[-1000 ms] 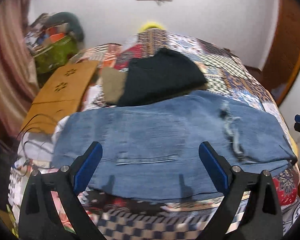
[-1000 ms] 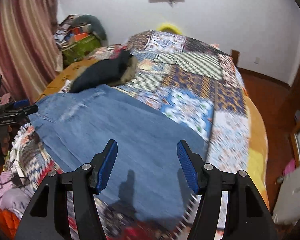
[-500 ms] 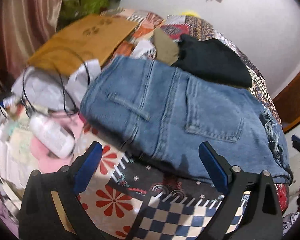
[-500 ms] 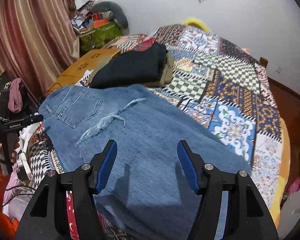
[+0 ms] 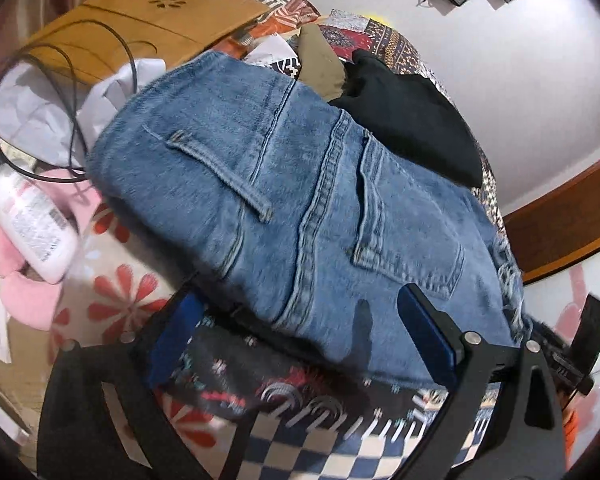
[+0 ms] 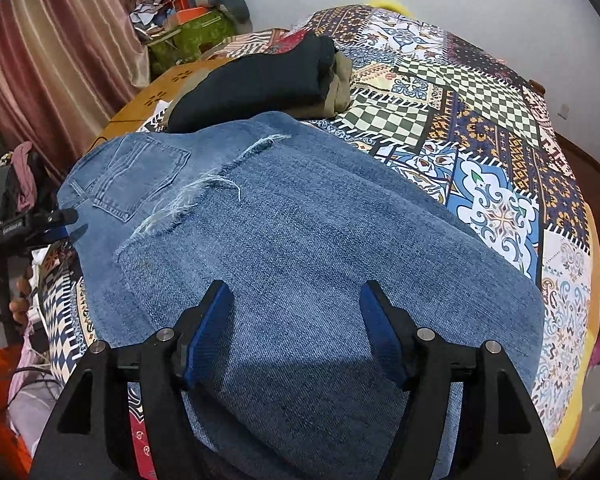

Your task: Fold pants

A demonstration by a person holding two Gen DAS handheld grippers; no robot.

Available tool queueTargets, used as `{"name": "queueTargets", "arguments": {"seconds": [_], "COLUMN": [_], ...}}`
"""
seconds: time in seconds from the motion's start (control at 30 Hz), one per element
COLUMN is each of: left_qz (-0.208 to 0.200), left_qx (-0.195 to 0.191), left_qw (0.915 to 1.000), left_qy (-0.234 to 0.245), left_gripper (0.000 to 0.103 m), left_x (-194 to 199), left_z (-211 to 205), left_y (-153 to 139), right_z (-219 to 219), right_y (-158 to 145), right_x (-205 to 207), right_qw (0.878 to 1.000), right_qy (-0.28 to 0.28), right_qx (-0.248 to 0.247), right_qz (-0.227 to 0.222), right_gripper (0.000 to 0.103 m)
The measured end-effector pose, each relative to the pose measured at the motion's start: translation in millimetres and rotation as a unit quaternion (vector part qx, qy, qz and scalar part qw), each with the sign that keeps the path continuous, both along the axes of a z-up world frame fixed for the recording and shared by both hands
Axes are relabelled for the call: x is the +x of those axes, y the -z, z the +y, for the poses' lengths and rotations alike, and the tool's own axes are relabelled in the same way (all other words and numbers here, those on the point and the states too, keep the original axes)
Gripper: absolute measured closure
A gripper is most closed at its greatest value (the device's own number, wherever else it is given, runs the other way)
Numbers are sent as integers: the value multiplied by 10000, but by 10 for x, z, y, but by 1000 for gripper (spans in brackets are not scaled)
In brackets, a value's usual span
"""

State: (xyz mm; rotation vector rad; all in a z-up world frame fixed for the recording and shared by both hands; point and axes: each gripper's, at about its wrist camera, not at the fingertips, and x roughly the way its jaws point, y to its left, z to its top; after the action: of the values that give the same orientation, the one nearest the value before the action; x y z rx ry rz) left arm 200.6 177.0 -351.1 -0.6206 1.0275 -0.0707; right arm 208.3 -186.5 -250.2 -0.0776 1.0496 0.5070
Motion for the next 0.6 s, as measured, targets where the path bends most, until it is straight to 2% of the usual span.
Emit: {"name": "queueTargets", "arguments": {"seconds": [0.17,0.23,0.37,0.5,0.6], "left_qz": [16,38,155,258,248], "left_qx": [-807,-964,-939,-1112,-994], "left_qw": [9958,9937,9929,9915,9932], "left_qy": [-434,-576,-711,-620,-558], "left_gripper": [5,5,5,5,5], "left_x": [112,129,161,102,52], "left_z": [224,270,250,173,96], "left_y": [74,80,65,59,39], "right_z": [-18,-30,-38,-50,-54], "right_y": [11,19,27,27,31], "right_x": [11,8,12,1,3], "right_qw": [10000,9999,9998,9997,9997], "right_qy": [-17,-13,-22,-34,-26], "right_qx": [84,137,187,221,258], "right_qz": [19,25,24,12,8], "right_gripper": [37,37,37,37,37]}}
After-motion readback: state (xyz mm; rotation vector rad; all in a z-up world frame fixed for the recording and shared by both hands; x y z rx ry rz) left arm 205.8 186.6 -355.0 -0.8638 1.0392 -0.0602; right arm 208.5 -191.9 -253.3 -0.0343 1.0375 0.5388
